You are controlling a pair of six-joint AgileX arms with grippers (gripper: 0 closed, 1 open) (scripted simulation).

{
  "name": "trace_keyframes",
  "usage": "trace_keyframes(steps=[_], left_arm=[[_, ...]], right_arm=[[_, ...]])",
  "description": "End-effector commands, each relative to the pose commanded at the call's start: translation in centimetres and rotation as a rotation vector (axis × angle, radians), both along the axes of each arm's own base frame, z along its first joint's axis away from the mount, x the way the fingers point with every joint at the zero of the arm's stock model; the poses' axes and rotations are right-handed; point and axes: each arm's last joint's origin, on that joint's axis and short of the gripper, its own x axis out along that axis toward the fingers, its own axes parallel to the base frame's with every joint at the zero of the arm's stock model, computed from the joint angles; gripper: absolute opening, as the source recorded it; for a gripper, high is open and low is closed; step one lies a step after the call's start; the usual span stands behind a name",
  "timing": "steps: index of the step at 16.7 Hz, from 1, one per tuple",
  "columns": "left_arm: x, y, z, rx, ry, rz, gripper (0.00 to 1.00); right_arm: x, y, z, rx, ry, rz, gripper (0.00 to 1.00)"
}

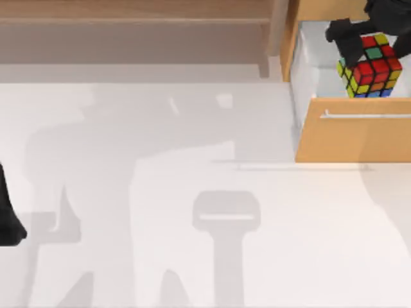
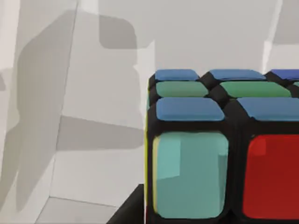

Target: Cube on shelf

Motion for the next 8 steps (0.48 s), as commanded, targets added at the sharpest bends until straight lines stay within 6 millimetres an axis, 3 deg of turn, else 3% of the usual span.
trace_keyframes(steps=[4,8], left_arm=[[0.0,0.0,0.0,0.0,0.0,0.0,1.0],[0.0,0.0,0.0,0.0,0.0,0.0,1.0]], right_arm=[[-3.0,3.9,3.5,-0.016,-0.161,0.1,0.0],[-5.9,9.2,4.0,-0.02,-0.324,0.221,0.0]])
